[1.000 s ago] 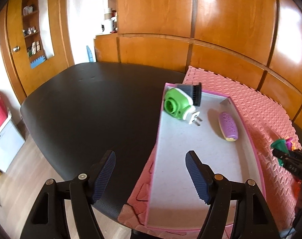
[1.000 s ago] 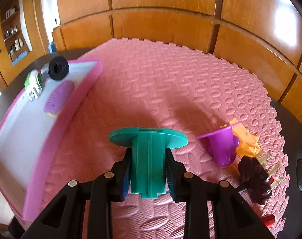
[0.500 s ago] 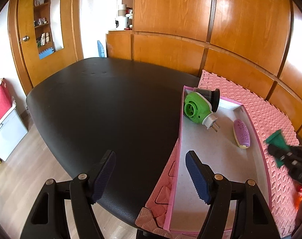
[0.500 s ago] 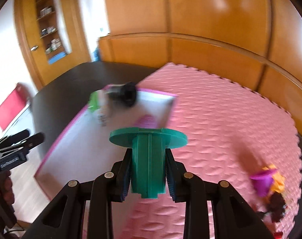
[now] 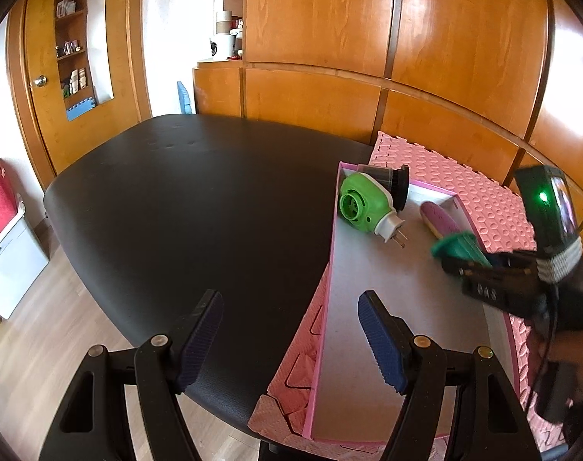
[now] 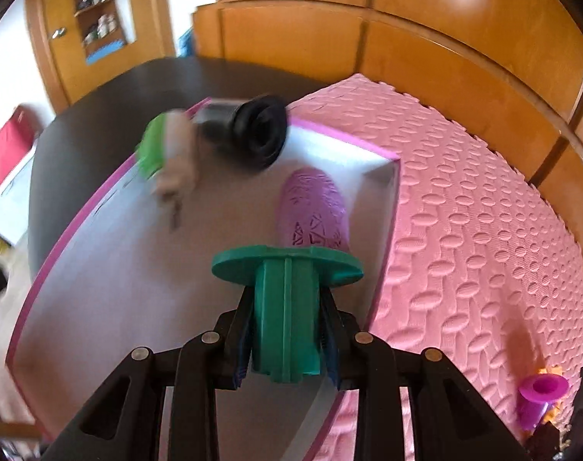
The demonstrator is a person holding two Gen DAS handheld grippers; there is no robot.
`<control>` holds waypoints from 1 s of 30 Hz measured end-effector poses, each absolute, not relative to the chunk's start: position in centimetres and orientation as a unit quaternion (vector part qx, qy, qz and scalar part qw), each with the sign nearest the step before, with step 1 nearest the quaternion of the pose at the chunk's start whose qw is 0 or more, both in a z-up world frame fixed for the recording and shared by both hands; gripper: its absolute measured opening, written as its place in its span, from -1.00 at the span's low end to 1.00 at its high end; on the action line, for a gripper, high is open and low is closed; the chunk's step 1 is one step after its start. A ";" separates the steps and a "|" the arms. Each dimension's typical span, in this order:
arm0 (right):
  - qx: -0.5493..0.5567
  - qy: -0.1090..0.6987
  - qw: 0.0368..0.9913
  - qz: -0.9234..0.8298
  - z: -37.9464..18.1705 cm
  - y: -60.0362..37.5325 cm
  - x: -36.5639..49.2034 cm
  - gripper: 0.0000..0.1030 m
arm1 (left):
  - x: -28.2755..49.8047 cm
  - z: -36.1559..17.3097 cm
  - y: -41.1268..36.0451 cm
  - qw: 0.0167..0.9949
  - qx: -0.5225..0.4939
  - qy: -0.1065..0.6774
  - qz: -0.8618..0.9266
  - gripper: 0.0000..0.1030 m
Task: Organize rigid objects
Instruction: 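Carry the teal spool into the white tray and open the right gripper, then move both grippers from the tray toward the toys on the pink mat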
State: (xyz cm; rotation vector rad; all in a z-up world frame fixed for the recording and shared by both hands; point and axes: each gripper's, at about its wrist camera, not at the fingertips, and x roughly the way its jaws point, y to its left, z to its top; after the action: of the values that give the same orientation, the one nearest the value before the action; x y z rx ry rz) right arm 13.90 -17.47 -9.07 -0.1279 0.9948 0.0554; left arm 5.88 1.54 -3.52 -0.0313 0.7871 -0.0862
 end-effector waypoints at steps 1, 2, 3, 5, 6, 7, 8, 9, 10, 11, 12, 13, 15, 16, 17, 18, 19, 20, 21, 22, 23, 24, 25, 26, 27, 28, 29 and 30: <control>-0.055 0.475 0.878 0.025 -9.0 -17.6 14.2 -0.42 | 5.9 -3.5 1.4 0.922 -0.015 0.384 -0.042 0.43; -0.051 0.475 0.878 0.024 -9.0 -17.6 14.4 -0.42 | 5.9 -3.5 1.4 0.922 -0.015 0.384 -0.043 0.43; -0.048 0.475 0.878 0.022 -8.9 -17.6 14.4 -0.41 | 5.8 -3.5 1.4 0.922 -0.015 0.384 -0.044 0.43; -0.038 0.473 0.880 0.026 -8.9 -17.6 14.5 -0.32 | 5.8 -3.6 1.4 0.922 -0.013 0.385 -0.046 0.43; -0.033 0.472 0.881 0.031 -8.9 -17.5 14.4 -0.23 | 5.7 -3.6 1.4 0.922 -0.013 0.385 -0.046 0.43; -0.031 0.471 0.881 0.034 -8.9 -17.5 14.5 -0.20 | 5.7 -3.5 1.3 0.922 -0.014 0.384 -0.046 0.43; -0.030 0.471 0.881 0.036 -9.0 -17.4 14.2 -0.16 | 5.8 -3.5 1.3 0.922 -0.013 0.384 -0.046 0.43; -0.029 0.471 0.881 0.036 -9.0 -17.2 13.9 -0.14 | 5.7 -3.5 1.3 0.922 -0.012 0.384 -0.045 0.43; -0.030 0.470 0.882 0.035 -8.9 -17.2 13.7 -0.14 | 5.7 -3.5 1.3 0.922 -0.012 0.384 -0.046 0.43; -0.028 0.467 0.883 0.034 -8.9 -17.1 13.5 -0.14 | 5.7 -3.5 1.2 0.922 -0.013 0.384 -0.045 0.43; -0.025 0.466 0.884 0.034 -8.9 -17.2 13.3 -0.14 | 5.7 -3.5 1.2 0.922 -0.012 0.384 -0.045 0.43; -0.022 0.463 0.885 0.034 -8.8 -17.2 13.1 -0.14 | 5.6 -3.4 1.2 0.922 -0.011 0.384 -0.045 0.43; -0.017 0.458 0.888 0.032 -8.5 -17.2 12.5 -0.14 | 5.6 -3.5 1.1 0.922 -0.011 0.383 -0.045 0.43; -0.015 0.455 0.890 0.030 -8.4 -17.2 12.2 -0.14 | 5.5 -3.5 1.1 0.922 -0.010 0.383 -0.046 0.43; -0.014 0.452 0.892 0.028 -8.2 -17.2 11.9 -0.13 | 5.5 -3.5 1.0 0.923 -0.013 0.382 -0.040 0.43; -0.012 0.449 0.893 0.027 -8.0 -17.3 11.6 -0.13 | 5.5 -3.5 1.0 0.923 -0.013 0.382 -0.040 0.43; -0.009 0.445 0.895 0.026 -7.8 -17.3 11.4 -0.13 | 5.4 -3.4 1.0 0.923 -0.013 0.382 -0.041 0.43; -0.006 0.442 0.897 0.024 -7.6 -17.4 11.1 -0.13 | 5.4 -3.4 0.9 0.924 -0.012 0.381 -0.041 0.43; -0.005 0.438 0.898 0.023 -7.4 -17.5 10.9 -0.13 | 5.3 -3.3 0.8 0.924 -0.012 0.380 -0.041 0.43; -0.003 0.434 0.901 0.021 -7.1 -17.5 10.5 -0.13 | 5.2 -3.3 0.7 0.924 -0.011 0.379 -0.042 0.43; -0.003 0.430 0.902 0.020 -6.9 -17.6 10.2 -0.13 | 5.2 -3.3 0.6 0.924 -0.010 0.379 -0.043 0.43; -0.002 0.428 0.904 0.019 -6.7 -17.6 10.1 -0.13 | 5.1 -3.3 0.5 0.924 -0.009 0.379 -0.043 0.43; -0.001 0.424 0.906 0.019 -6.4 -17.7 9.8 -0.13 | 5.0 -3.2 0.4 0.924 -0.008 0.379 -0.045 0.43; -0.001 0.420 0.907 0.018 -6.2 -17.7 9.5 -0.13 | 5.0 -3.2 0.3 0.924 -0.006 0.379 -0.046 0.43; 0.000 0.416 0.909 0.016 -6.0 -17.8 9.2 -0.13 | 4.9 -3.2 0.2 0.925 -0.005 0.378 -0.048 0.43; 0.001 0.413 0.911 0.015 -5.8 -17.8 9.0 -0.13 | 4.9 -3.1 0.1 0.925 -0.004 0.377 -0.047 0.43; 0.002 0.409 0.912 0.014 -5.6 -17.9 8.6 -0.13 | 4.8 -3.1 -0.1 0.925 -0.002 0.377 -0.048 0.43; 0.002 0.406 0.914 0.012 -5.4 -17.9 8.3 -0.13 | 4.8 -3.1 -0.2 0.925 -0.001 0.377 -0.049 0.43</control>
State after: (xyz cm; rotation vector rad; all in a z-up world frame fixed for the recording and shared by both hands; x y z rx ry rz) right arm 8.32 -17.95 -5.42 0.0032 0.8367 0.0256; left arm 4.77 -0.21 -3.06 -0.0012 0.7742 -0.1012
